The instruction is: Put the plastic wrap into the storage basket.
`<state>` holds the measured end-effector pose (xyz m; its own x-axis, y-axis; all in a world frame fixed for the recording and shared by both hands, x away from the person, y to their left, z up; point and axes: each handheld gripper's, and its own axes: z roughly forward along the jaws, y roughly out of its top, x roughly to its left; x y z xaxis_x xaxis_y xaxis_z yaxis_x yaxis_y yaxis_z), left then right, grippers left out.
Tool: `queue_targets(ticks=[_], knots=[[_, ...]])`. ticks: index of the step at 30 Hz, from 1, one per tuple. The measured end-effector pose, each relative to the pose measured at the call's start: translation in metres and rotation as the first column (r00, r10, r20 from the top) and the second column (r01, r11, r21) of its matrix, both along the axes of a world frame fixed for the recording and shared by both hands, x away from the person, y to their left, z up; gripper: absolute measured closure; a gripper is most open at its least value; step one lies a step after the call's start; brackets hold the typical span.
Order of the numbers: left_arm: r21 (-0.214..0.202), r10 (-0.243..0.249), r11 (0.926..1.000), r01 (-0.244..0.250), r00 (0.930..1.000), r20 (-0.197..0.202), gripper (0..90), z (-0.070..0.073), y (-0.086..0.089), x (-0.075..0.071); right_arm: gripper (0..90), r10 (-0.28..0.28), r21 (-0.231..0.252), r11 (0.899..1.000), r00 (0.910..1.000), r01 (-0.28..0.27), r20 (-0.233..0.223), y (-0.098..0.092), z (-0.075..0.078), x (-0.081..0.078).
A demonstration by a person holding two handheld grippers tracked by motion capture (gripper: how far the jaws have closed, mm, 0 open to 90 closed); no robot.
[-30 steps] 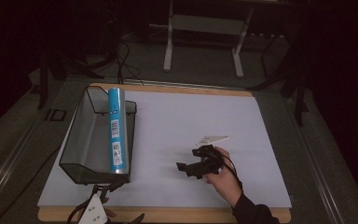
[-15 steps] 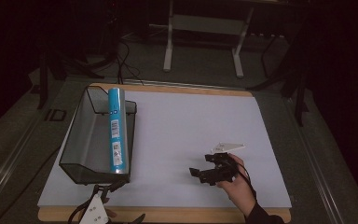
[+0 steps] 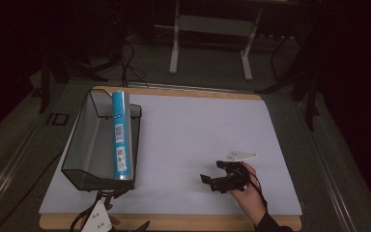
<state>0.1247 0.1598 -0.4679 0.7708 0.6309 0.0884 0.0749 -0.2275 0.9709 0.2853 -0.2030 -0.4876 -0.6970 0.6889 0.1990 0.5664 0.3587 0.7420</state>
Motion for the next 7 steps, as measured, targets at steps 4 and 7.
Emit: queue_targets(ticks=[4, 7], knots=[[-0.001, 0.000, 1.0000, 0.000, 1.0000, 0.000, 0.6, 0.0002, 0.0010, -0.0001, 14.0, -0.003, -0.007, 1.000, 1.0000, 0.003, 0.001, -0.0010, -0.0019, 0.0011], [0.003, -0.003, 1.0000, 0.003, 1.0000, 0.002, 0.7, 0.0002, 0.0008, -0.0004, 14.0, -0.002, -0.007, 1.000, 1.0000, 0.002, 0.005, -0.0020, -0.0026, 0.0021]])
